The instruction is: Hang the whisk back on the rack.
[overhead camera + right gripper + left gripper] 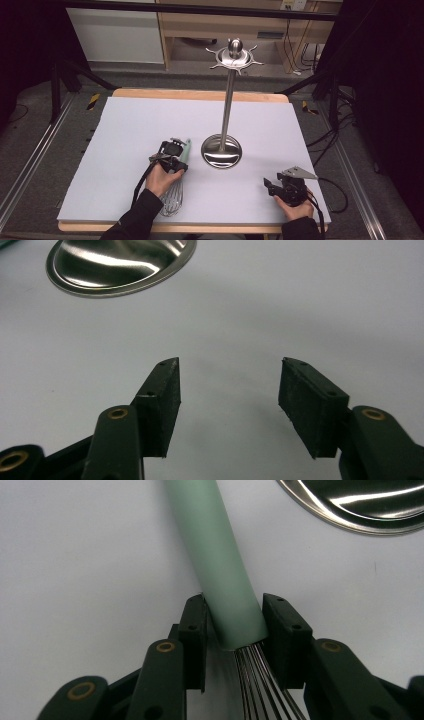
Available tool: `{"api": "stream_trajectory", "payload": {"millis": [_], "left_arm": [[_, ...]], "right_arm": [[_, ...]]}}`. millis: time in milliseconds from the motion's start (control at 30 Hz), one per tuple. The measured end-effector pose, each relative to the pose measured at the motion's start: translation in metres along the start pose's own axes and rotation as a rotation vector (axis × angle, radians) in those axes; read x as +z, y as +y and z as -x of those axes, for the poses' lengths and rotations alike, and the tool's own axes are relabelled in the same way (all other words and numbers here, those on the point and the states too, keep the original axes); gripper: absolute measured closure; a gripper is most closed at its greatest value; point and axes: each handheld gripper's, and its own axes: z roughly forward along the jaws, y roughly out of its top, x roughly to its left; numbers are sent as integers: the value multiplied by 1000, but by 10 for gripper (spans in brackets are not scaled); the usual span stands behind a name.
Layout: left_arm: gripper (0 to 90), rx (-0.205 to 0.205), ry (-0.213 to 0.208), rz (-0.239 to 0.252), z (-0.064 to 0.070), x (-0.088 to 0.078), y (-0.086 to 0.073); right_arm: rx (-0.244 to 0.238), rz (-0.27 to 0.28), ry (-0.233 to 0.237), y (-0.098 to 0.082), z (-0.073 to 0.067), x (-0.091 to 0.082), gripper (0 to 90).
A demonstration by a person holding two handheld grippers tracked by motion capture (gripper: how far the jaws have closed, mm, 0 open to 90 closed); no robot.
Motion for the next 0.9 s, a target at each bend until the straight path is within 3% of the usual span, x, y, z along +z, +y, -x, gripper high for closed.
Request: {"api": "stream_trajectory", "payload": {"millis": [233,533,900], "left_arm": [[655,9,-2,2,-1,-1,-1],[686,30,-38,56,-2,-20,-5],[689,52,-87,187,-5,-50,-18]], "right_arm": [[-2,-2,2,0,0,0,427],[-1,-3,2,0,0,0,431],[5,-1,7,0,0,-1,436]]}}
